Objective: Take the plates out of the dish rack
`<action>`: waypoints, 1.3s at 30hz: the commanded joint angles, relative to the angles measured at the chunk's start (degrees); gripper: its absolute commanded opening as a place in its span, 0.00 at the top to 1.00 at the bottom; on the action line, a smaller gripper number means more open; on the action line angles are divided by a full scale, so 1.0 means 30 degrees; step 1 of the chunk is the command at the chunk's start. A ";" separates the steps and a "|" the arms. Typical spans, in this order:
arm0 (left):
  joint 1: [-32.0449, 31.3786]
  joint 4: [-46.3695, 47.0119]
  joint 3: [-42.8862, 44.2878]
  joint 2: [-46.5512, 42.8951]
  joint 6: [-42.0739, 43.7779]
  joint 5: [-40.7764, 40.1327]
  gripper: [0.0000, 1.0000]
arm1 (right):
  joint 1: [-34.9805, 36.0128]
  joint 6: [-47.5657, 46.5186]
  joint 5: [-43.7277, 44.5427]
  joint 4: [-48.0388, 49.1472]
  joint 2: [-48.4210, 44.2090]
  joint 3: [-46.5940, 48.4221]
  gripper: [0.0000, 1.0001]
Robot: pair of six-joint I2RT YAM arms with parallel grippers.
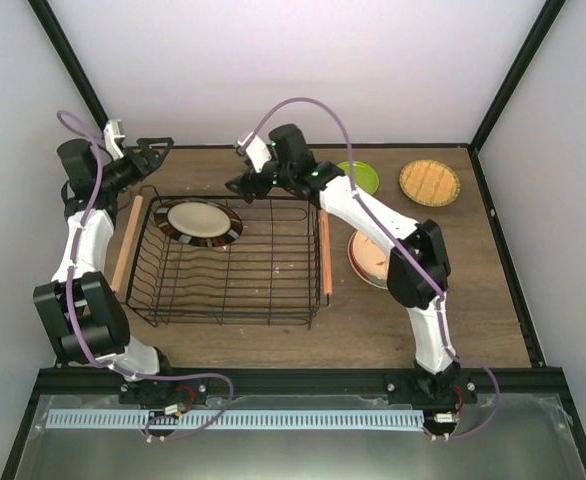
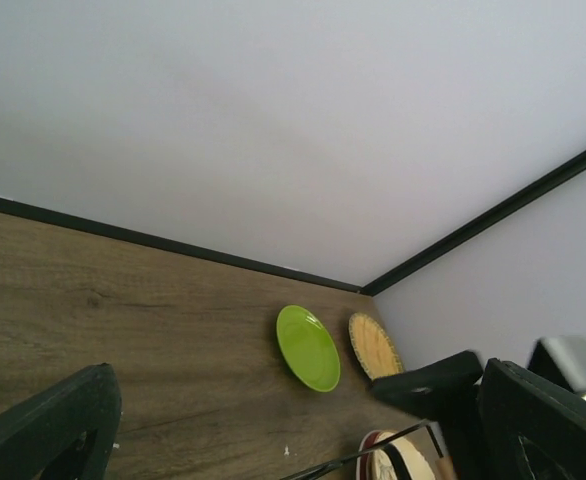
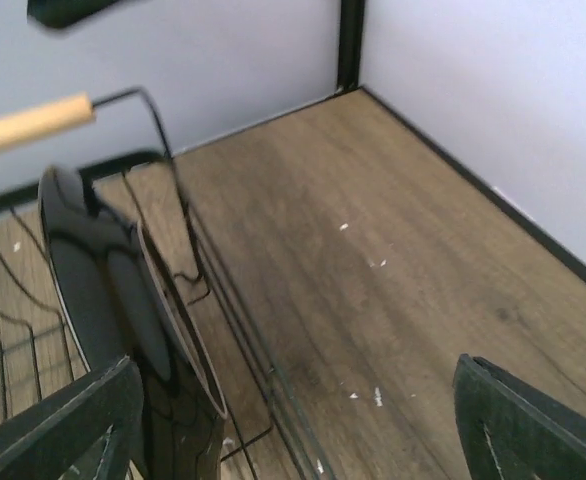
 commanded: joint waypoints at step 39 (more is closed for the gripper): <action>-0.0025 0.0571 -0.0460 0.0004 0.0067 0.0055 0.00 | 0.3462 -0.3366 0.2591 0.1852 0.2245 0.0142 0.98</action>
